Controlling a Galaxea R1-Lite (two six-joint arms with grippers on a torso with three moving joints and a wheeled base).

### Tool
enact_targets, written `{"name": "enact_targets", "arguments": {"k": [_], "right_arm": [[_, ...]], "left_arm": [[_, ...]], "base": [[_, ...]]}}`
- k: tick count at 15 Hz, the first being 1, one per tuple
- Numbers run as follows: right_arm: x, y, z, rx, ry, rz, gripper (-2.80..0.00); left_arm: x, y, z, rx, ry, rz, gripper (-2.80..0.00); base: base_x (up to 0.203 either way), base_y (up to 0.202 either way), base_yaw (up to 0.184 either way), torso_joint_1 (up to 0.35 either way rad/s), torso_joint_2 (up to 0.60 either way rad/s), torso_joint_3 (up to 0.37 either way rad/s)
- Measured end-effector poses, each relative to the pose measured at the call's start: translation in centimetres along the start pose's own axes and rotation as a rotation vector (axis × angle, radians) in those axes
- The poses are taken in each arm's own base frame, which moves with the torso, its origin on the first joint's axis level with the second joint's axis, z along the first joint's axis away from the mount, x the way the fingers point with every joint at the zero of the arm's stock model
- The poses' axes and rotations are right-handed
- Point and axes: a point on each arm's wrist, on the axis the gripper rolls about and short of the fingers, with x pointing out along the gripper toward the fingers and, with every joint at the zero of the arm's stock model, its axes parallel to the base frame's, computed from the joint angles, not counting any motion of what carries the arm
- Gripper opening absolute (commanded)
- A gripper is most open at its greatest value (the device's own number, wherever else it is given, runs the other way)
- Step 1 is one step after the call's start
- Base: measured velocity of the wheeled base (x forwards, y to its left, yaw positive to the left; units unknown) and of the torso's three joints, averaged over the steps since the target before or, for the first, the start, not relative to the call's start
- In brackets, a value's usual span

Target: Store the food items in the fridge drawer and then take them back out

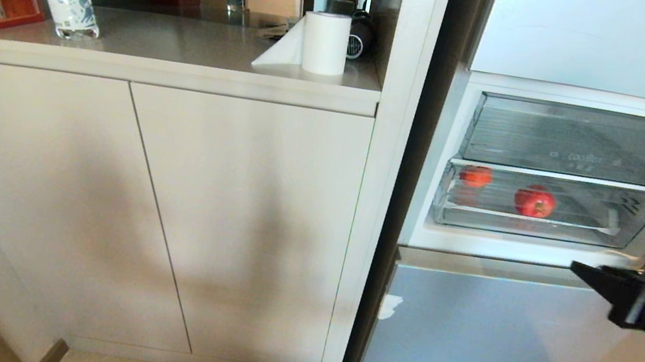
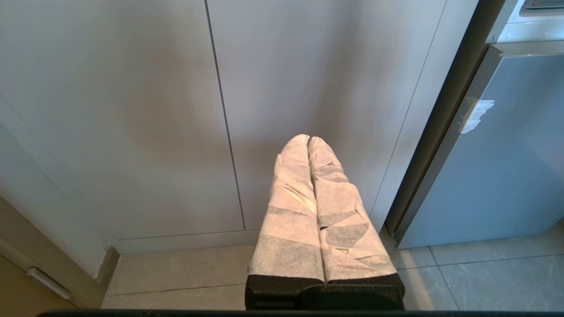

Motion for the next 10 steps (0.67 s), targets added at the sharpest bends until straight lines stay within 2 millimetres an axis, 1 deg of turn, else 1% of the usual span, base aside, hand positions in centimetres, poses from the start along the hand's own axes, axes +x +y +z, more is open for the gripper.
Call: {"name": "enact_targets", "arguments": {"k": [2,4,5,6,8,10], "right_arm": [[5.3,-0.4,-0.4,-0.001,-0.03,0.0,0.0],[9.6,-0.3,-0.6,-0.011,-0.114,-0.003,0.0],[11.4,0.2,-0.5,-0.018,-0.169,-0.003,0.0],[12.8,0.8,-0.7,-0.021,-0.197,0.002,0.0],[15.4,1.9,-1.7,-0.023,-0.189,0.012,0.0],[17.5,2.5,-2.3,-0.023,-0.191,-0.009,0.0]], "left_arm": [[0.0,0.0,0.0,0.0,0.0,0.0,-2.8],[0.0,0.0,0.0,0.0,0.0,0.0,-2.8],[0.0,0.0,0.0,0.0,0.0,0.0,-2.8],[0.0,0.0,0.0,0.0,0.0,0.0,-2.8],[0.0,0.0,0.0,0.0,0.0,0.0,-2.8],[0.0,0.0,0.0,0.0,0.0,0.0,-2.8]], "base": [[0.0,0.0,0.0,0.0,0.0,0.0],[0.0,0.0,0.0,0.0,0.0,0.0],[0.0,0.0,0.0,0.0,0.0,0.0],[0.0,0.0,0.0,0.0,0.0,0.0],[0.0,0.0,0.0,0.0,0.0,0.0],[0.0,0.0,0.0,0.0,0.0,0.0]]}}
